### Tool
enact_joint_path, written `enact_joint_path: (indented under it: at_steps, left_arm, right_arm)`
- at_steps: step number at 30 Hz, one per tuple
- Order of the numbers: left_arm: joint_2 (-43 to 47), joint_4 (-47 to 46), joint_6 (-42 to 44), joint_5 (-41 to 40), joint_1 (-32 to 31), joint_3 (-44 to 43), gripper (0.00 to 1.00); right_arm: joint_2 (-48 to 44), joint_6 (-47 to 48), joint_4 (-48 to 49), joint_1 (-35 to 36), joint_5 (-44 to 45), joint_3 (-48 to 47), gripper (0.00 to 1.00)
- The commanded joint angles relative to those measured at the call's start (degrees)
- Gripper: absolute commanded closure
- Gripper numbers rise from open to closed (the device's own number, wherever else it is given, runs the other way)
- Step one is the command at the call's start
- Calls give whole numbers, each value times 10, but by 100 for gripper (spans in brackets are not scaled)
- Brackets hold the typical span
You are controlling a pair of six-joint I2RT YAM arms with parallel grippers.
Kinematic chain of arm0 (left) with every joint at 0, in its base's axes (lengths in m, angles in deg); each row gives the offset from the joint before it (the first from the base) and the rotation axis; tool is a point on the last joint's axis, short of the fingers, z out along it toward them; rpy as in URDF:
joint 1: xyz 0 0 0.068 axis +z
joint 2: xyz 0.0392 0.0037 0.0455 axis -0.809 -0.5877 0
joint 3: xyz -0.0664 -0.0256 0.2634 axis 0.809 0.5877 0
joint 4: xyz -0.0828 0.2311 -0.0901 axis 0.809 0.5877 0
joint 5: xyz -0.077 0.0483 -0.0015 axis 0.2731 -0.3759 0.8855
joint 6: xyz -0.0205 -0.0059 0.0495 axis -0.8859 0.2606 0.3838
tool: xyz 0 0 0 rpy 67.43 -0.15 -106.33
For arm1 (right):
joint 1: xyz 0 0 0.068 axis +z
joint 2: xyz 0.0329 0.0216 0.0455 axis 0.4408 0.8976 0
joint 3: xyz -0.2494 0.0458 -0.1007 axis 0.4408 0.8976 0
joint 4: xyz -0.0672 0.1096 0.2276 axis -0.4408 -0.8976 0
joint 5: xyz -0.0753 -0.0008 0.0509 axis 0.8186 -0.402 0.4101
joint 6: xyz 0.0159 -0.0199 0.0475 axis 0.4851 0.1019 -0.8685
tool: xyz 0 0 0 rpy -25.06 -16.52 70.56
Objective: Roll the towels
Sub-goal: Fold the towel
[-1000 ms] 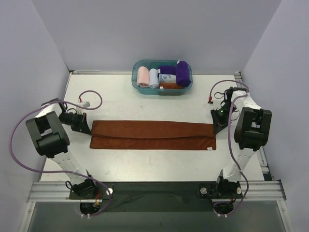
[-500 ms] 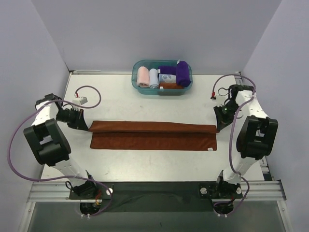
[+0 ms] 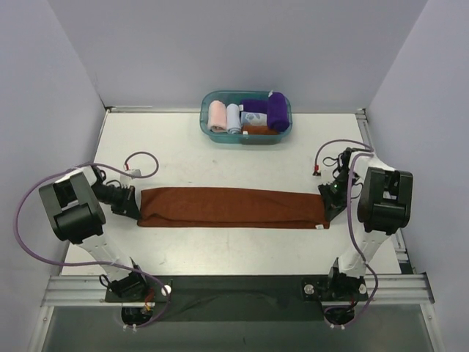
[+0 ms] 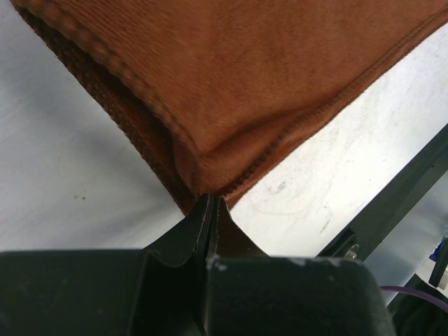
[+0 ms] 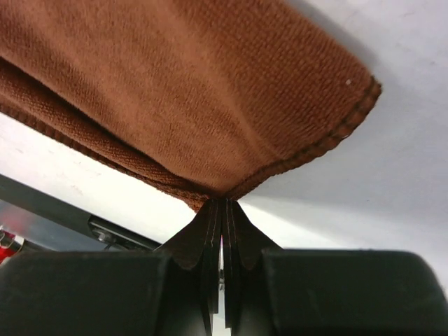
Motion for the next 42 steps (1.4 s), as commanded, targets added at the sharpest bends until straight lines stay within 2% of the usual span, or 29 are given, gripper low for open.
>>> enact_joint_path:
  at_steps: [1, 9, 17, 23, 28, 36, 42]
  left_arm:
    - [-16, -43, -8, -7, -1, 4, 100]
    - [-10, -33, -12, -6, 0, -21, 100]
    - [50, 93, 33, 6, 12, -106, 100]
    - [62, 125, 61, -3, 14, -105, 100]
    - [58, 124, 75, -10, 18, -67, 100]
    - [18, 55, 70, -47, 18, 1, 100]
    - [-1, 25, 55, -50, 19, 11, 100]
  right_arm:
    - [-4, -1, -5, -3, 12, -7, 100]
    - [-7, -1, -12, -3, 18, -26, 100]
    - [-41, 10, -52, -4, 15, -72, 100]
    - [-60, 28, -82, -4, 16, -86, 100]
    - [-52, 42, -73, -11, 32, -57, 100]
    - [-5, 38, -27, -10, 36, -14, 100]
    - [15, 33, -18, -8, 40, -13, 100]
